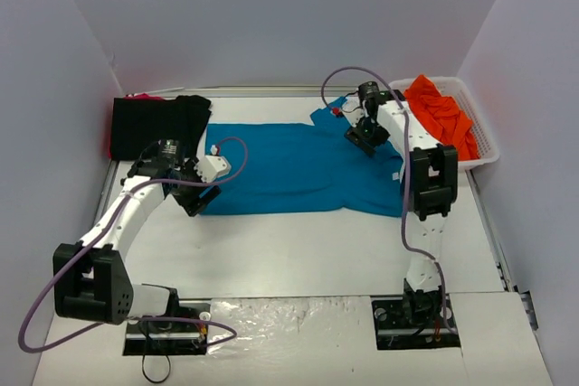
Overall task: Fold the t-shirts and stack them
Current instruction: Fold the flattened tshirt in 1/3 of the way
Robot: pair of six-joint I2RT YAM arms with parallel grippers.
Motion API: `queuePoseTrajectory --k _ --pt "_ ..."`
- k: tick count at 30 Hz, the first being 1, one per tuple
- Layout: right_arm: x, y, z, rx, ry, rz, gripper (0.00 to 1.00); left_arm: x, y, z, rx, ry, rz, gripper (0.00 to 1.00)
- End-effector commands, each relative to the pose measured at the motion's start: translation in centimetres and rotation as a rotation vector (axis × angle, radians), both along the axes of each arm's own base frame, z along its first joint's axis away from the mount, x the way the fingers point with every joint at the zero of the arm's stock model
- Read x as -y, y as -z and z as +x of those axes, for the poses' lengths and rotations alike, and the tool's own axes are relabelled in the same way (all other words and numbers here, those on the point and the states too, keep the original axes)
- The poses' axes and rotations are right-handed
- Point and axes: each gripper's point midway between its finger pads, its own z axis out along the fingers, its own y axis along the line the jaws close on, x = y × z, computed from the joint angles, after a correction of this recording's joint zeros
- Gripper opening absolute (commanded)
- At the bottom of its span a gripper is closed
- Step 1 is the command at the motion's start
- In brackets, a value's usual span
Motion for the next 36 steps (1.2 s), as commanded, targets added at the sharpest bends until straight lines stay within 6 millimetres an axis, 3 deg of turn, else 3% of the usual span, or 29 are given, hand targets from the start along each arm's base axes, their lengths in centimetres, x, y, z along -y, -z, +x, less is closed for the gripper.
queuePoseTrajectory --k 1,4,5,6,7,10,14,27,28,31,35,36 --pt "0.5 -6.9 1.1 0.226 0.075 0.046 0.55 0.7 -0.2 -0.5 0.035 0.008 0.016 0.66" --pt "1.0 -6.5 -1.4 0.195 0.091 0.040 0.54 1.6 0.5 -1.1 0.034 0.042 0.031 0.66" --pt "1.3 -7.4 -2.2 0.209 0.094 0.040 0.55 1.6 0.7 -1.2 0.033 0.046 0.039 0.65" --pt "1.7 -7.2 -3.8 0.185 0.090 0.039 0.56 1.5 1.2 -1.3 0.036 0.057 0.061 0.65" --pt "2.1 -6.1 -5.5 0.144 0.087 0.024 0.57 1.2 1.5 -1.3 0.036 0.069 0.081 0.65" --pt "3.1 -6.6 -7.6 0.144 0.092 0.003 0.61 0.4 2.9 -1.3 0.035 0.084 0.138 0.66" --pt "4.5 -5.5 -10.5 0.093 0.118 -0.003 0.62 -0.7 3.9 0.0 0.084 0.083 0.215 0.67" --pt "4.8 -4.4 -12.5 0.056 0.154 0.021 0.62 0.2 6.6 0.9 0.011 0.122 0.209 0.65" --pt "4.9 -4.2 -12.7 0.048 0.155 0.021 0.62 0.4 6.7 0.9 0.003 0.124 0.200 0.63" --pt "5.3 -4.0 -13.2 0.040 0.165 0.016 0.62 0.8 7.3 1.2 -0.023 0.117 0.185 0.44" --pt "5.7 -4.1 -14.2 0.033 0.166 0.020 0.62 0.9 8.0 1.6 -0.021 0.110 0.184 0.37" --pt "5.8 -4.2 -14.4 0.032 0.161 0.018 0.62 0.9 8.1 1.7 -0.022 0.108 0.181 0.30"
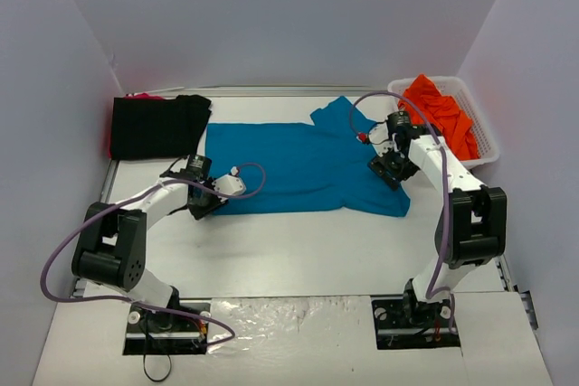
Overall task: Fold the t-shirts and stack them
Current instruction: Fold the flattened tshirt in 1/3 of the way
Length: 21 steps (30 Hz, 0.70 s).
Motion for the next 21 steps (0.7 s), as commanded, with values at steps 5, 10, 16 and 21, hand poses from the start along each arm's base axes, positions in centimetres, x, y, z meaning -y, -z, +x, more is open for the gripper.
queuePoseTrajectory --k 5,10,16,21 --pt "2.0 -1.7 -4.0 -0.048 0.006 -0.006 0.62 1.0 0.0 1.2 0.024 0.009 -0.023 0.03" --pt "1.8 -1.8 -7.9 -0.187 -0.038 0.099 0.63 1.0 -0.1 1.0 0.026 0.012 -0.016 0.02" --pt "2.9 0.8 -11.3 -0.342 -0.025 0.140 0.63 1.0 -0.4 0.6 0.026 0.007 -0.022 0.02" --pt "2.0 2.8 -11.2 -0.423 -0.045 0.210 0.63 1.5 -0.4 0.3 0.023 0.003 -0.033 0.02"
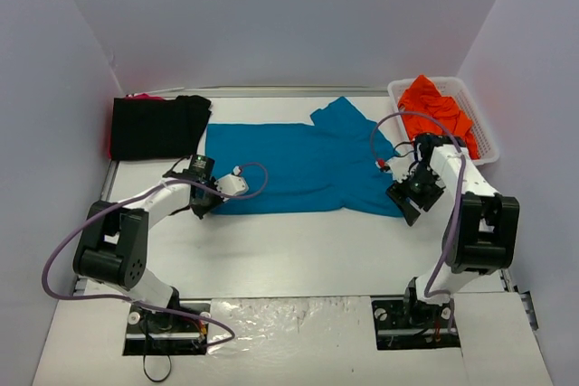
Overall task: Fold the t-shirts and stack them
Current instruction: Fold the flattened tshirt in 1/3 of the way
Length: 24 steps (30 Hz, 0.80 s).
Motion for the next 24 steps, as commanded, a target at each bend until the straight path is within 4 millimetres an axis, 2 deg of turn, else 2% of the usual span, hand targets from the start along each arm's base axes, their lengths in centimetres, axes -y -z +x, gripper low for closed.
queuePoseTrajectory --k 1,10,17,20,21,22,23,24 --pt "-1.1 1.5 -1.2 -0.126 -0.034 0.081 0.63 0.7 -0.5 -0.6 -0.001 -0.007 -0.025 0.02" --pt "-2.3 3.7 1.0 -0.190 -0.034 0.154 0.61 0.8 0.1 -1.1 -0.009 -0.013 -0.022 0.02" --pt "-2.7 4.7 1.8 -0.209 -0.039 0.154 0.53 0.8 0.4 -1.2 -0.015 -0.021 -0.024 0.02" --pt "-2.7 5.2 2.2 -0.203 -0.033 0.143 0.43 0.8 0.5 -1.2 -0.016 -0.026 -0.026 0.02" --pt "-2.7 5.6 2.1 -0.219 -0.037 0.135 0.29 0.8 0.5 -1.3 -0.019 -0.027 -0.025 0.03" --pt "-2.7 5.6 2.1 -0.219 -0.037 0.135 0.29 0.8 0.4 -1.2 -0.018 -0.027 -0.026 0.03" --pt "-2.6 5.7 2.1 -0.221 -0.037 0.130 0.24 0.8 0.4 -1.3 -0.016 -0.027 -0.026 0.02" --pt "-2.6 5.8 2.0 -0.226 -0.037 0.129 0.09 0.8 0.4 -1.3 -0.016 -0.027 -0.026 0.02"
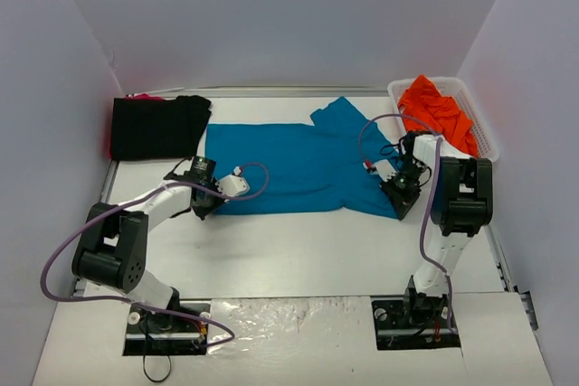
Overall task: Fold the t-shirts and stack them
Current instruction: Fold the flattened tshirt in 1/3 of the way
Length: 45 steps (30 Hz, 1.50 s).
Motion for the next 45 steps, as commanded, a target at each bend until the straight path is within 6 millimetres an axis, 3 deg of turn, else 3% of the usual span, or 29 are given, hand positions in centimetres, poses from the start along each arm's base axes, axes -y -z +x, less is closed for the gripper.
queuePoseTrajectory --k 1,8,15,26,31,39,40,42,45 --pt "-0.1 -0.2 -0.5 -0.043 -0.007 -0.006 0.00 0.2 0.2 -1.1 -0.024 -0.004 -0.012 0.02" --pt "0.3 -1.8 -0.8 -0.002 -0.010 -0.027 0.00 -0.1 -0.8 -1.7 -0.030 0.007 0.002 0.02" --pt "1.1 -2.7 -3.8 -0.028 -0.036 -0.064 0.00 -1.1 -3.1 -3.9 -0.014 0.057 0.027 0.02" --pt "1.9 -5.7 -8.9 -0.007 -0.064 -0.083 0.00 -3.6 -3.7 -8.8 -0.037 0.073 0.073 0.02" --pt "2.6 -6.1 -10.8 -0.029 -0.065 -0.097 0.00 -4.6 -4.4 -10.4 -0.036 0.076 0.080 0.02" --pt "2.4 -7.0 -11.3 -0.026 -0.079 -0.060 0.00 -4.4 -5.3 -12.1 -0.059 0.120 0.046 0.03" --pt "2.4 -7.1 -11.4 -0.041 -0.084 -0.060 0.00 -4.3 -5.4 -12.2 -0.062 0.137 0.045 0.06" --pt "2.3 -7.0 -11.5 -0.055 -0.084 -0.052 0.19 -4.0 -5.7 -12.5 -0.075 0.152 0.028 0.23" --pt "2.1 -7.2 -11.4 -0.063 -0.095 -0.029 0.32 -3.3 -6.5 -13.0 -0.096 0.196 -0.006 0.26"
